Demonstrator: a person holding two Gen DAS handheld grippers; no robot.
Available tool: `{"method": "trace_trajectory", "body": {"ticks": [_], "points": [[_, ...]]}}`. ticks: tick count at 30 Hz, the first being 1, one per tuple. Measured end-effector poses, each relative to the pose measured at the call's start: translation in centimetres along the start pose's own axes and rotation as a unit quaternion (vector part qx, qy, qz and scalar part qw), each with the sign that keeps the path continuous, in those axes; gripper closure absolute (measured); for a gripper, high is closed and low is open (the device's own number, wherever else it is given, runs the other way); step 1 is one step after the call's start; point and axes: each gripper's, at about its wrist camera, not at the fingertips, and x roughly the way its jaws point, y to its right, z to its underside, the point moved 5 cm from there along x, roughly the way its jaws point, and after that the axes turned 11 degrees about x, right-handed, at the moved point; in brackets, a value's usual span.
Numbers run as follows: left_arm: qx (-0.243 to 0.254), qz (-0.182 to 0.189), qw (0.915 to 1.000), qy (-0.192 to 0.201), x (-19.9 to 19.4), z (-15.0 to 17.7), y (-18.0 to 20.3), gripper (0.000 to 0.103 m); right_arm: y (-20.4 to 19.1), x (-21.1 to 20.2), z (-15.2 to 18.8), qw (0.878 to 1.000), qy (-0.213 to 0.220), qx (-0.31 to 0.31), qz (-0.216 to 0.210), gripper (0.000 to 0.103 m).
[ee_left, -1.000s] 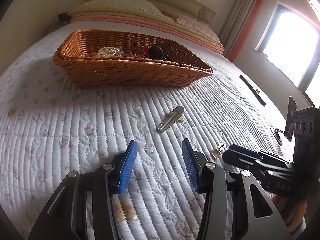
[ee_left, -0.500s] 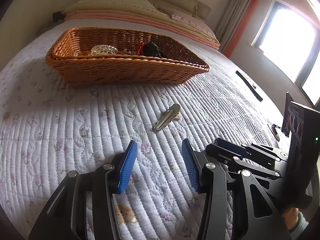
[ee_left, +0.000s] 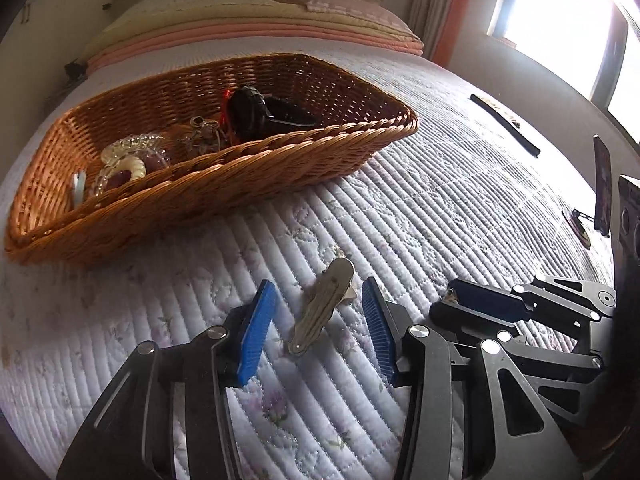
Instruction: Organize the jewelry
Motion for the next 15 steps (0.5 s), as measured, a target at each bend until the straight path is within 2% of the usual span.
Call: {"method": "trace_trajectory", "body": {"ticks": [1, 3, 8, 11, 15], "points": [[-0.001, -0.003, 1.0000, -0.003, -0.1, 0.2, 0.0, 0.080, 0.1, 0.0, 0.0, 1.000, 0.000, 0.002, -0.003, 0.086], [-0.008, -0.007, 0.9999, -0.004, -0.4, 0.8, 0.1, 0.091, 0.1, -0.1, 0.0, 1.000, 0.000, 0.005, -0.007, 0.086], [-0.062, -0.051, 0.9967, 0.002, -2.5, 3.3, -0.4, 0.091, 0.0, -0.1, -0.1, 1.000, 0.001, 0.005, -0.008, 0.086], [-0.111, -0.077, 0.9908, 0.014, -4.3, 5.3, -1.3, 0.091, 0.0, -0.2, 0.0, 1.000, 0.002, 0.005, -0.009, 0.086], [-0.141, -0.129, 0.9813, 0.021, -6.6, 7.4, -1.5, 0.091, -0.9, -0.4, 0.3, 1.000, 0.003, -0.013, -0.020, 0.086]]}}
